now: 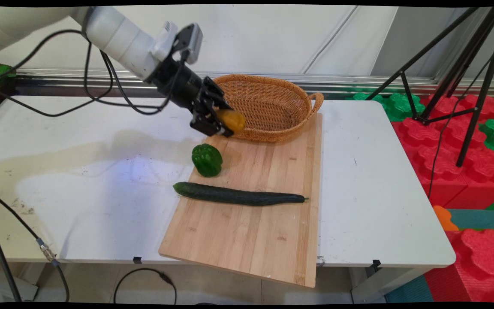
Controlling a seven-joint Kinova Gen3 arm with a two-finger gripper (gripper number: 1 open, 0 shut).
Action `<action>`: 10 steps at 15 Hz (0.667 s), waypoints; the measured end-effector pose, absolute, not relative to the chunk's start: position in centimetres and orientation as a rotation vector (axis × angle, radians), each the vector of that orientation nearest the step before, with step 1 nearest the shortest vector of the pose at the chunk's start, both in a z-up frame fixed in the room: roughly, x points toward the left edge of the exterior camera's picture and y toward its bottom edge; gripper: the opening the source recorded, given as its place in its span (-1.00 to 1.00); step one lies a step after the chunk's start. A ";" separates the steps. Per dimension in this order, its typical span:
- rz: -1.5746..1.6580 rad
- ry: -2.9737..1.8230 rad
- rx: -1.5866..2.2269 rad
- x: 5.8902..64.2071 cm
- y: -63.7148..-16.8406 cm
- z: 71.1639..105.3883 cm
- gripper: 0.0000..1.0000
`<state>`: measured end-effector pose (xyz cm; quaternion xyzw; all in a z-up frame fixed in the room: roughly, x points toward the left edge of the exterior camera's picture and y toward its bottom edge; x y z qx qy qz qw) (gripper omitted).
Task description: Place the picked object on the cutting board
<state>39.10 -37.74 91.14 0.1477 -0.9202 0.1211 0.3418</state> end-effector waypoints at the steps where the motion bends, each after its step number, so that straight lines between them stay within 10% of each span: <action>1: 0.304 -2.399 0.388 38.3 -37.6 90.5 -1.00; 10: 0.251 -2.464 0.469 32.1 -39.1 84.0 -1.00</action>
